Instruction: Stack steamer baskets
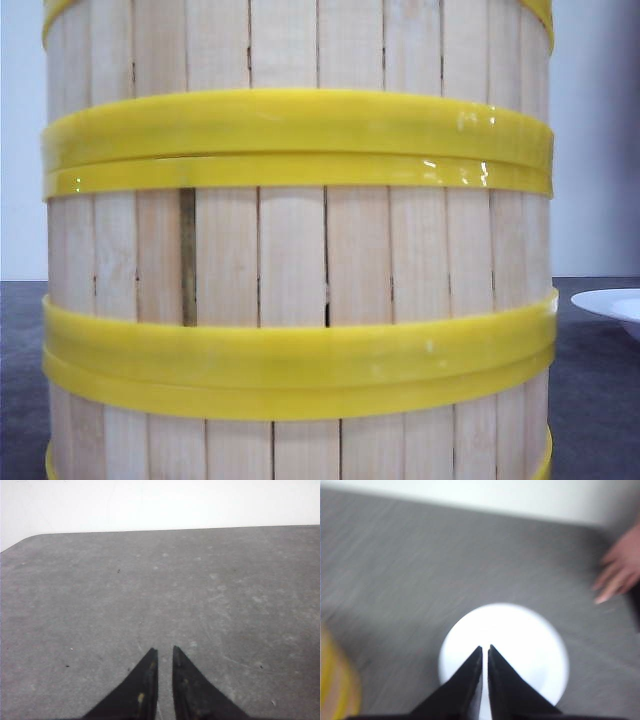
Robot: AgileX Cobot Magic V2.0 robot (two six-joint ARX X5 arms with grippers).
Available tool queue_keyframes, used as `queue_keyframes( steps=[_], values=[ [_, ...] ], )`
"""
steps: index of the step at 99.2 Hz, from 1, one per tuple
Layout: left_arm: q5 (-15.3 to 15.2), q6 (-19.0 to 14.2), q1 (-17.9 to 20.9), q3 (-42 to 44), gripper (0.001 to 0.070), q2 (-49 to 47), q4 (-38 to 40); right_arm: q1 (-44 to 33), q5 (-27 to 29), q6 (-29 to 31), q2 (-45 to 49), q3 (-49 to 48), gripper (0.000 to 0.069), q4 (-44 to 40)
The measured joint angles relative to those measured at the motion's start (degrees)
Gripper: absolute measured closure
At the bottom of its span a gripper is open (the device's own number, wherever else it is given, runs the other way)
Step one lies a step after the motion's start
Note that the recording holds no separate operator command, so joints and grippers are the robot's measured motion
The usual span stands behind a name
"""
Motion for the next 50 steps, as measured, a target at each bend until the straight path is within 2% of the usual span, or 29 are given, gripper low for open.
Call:
queue_keyframes(
  steps=[10,23,29,50],
  values=[
    [0.0,0.0,0.0,0.0,0.0684,0.0,0.0,-4.9,0.6,-3.3,0.0,0.0,0.0679,4.6],
    [0.0,0.0,0.0,0.0,0.0684,0.0,0.0,-13.1,-4.2,-9.6,0.0,0.0,0.0679,10.4],
    [0.0,0.0,0.0,0.0,0.0684,0.0,0.0,-17.5,-7.7,-13.3,0.0,0.0,0.0679,13.7],
    [0.0,0.0,0.0,0.0,0.0684,0.0,0.0,-34.6,-25.4,-26.0,-0.9,-4.4,0.0679,27.1]
  ],
)
